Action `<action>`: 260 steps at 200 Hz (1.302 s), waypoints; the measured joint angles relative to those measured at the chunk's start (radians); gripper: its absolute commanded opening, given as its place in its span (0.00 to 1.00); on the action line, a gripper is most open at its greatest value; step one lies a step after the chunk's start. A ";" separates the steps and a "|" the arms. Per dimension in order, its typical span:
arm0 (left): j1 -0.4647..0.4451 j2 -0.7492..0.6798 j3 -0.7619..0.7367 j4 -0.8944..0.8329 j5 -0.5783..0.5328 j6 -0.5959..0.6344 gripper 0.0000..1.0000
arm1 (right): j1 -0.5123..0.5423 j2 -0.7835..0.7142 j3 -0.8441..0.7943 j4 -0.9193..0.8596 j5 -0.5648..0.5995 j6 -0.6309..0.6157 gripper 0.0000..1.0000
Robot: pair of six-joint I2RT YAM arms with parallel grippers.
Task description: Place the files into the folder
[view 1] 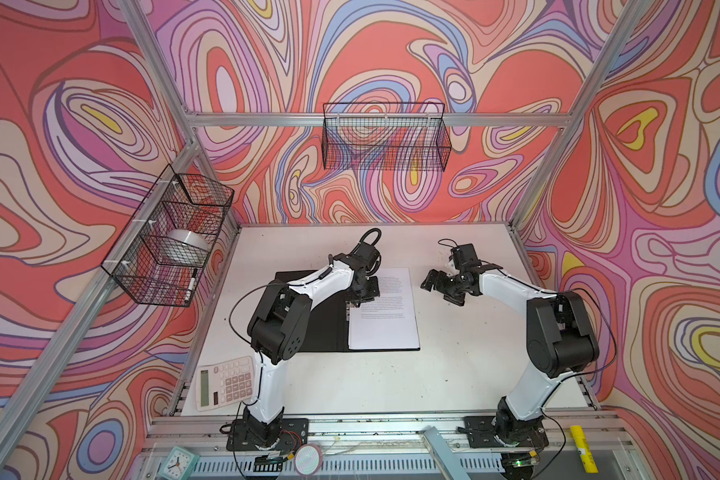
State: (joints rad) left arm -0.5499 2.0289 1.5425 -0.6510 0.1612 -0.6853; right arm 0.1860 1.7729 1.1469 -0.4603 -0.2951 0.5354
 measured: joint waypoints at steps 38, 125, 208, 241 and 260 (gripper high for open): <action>0.119 -0.118 -0.117 0.018 0.026 0.005 0.36 | 0.019 0.058 0.061 0.005 -0.046 -0.011 0.97; 0.188 -0.125 -0.207 0.068 0.138 0.066 0.51 | 0.030 0.105 0.064 0.016 -0.081 -0.006 0.98; 0.189 -0.077 -0.201 0.148 0.225 0.076 1.00 | 0.029 0.110 0.064 0.016 -0.080 -0.006 0.98; 0.187 -0.075 -0.205 0.180 0.261 0.064 1.00 | 0.024 0.123 0.065 0.017 -0.084 -0.003 0.98; 0.182 -0.075 -0.213 0.193 0.277 0.058 1.00 | 0.022 0.128 0.068 0.020 -0.094 0.002 0.98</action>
State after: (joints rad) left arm -0.3679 1.9541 1.3293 -0.4583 0.4381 -0.6277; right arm 0.2081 1.9011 1.2148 -0.4404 -0.3889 0.5377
